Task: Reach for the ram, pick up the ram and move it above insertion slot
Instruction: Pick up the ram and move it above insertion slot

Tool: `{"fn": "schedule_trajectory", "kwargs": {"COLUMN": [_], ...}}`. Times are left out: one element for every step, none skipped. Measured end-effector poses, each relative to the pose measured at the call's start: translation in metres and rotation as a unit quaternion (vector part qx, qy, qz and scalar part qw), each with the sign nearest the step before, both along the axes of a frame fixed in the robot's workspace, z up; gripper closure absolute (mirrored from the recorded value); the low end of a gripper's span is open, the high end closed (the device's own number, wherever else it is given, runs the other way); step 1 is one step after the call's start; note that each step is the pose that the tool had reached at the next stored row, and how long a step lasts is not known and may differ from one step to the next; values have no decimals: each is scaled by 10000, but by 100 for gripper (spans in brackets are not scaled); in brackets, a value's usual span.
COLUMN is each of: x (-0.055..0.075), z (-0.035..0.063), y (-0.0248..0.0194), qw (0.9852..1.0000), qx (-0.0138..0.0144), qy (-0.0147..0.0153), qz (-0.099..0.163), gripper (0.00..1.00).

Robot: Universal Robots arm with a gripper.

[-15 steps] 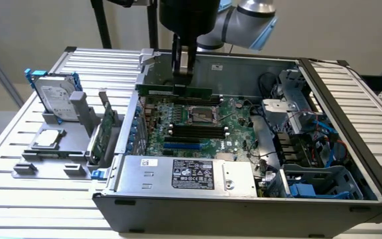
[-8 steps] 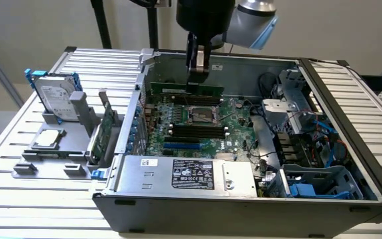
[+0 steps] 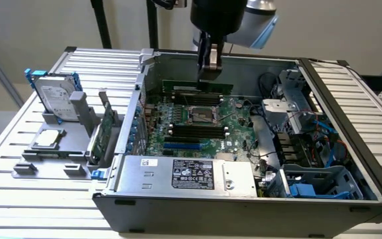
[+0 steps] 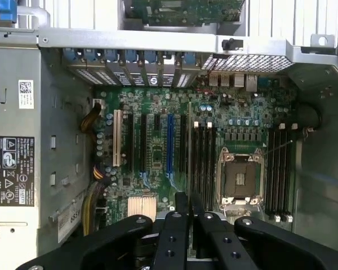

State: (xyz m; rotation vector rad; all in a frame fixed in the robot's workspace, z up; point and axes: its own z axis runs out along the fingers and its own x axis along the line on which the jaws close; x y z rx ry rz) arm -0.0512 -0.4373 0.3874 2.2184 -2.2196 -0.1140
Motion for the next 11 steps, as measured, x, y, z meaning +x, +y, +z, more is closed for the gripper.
{"fn": "schedule_trajectory", "kwargs": {"x": [19,36,54,72,90,105,114,117,119,120,121], "z": [-5,-10,-15,-20,-25,-29,-34,-37,-40,-42,-43], "y": [12,24,34,45,54,64,74,83,88,89,89], "qw": [10000,10000,10000,10000,10000,10000,10000,10000,10000,10000,10000], "qx": [0,0,0,0,0,0,0,0,0,1,0], "qy": [-1,-1,-2,-2,-2,-2,-4,-6,-7,-8,-8], "qz": [0,0,-1,-1,-2,-4,-6,-10,-14,-18,-21], "gripper": [87,87,87,87,87,87,87,87,87,87,87]}}
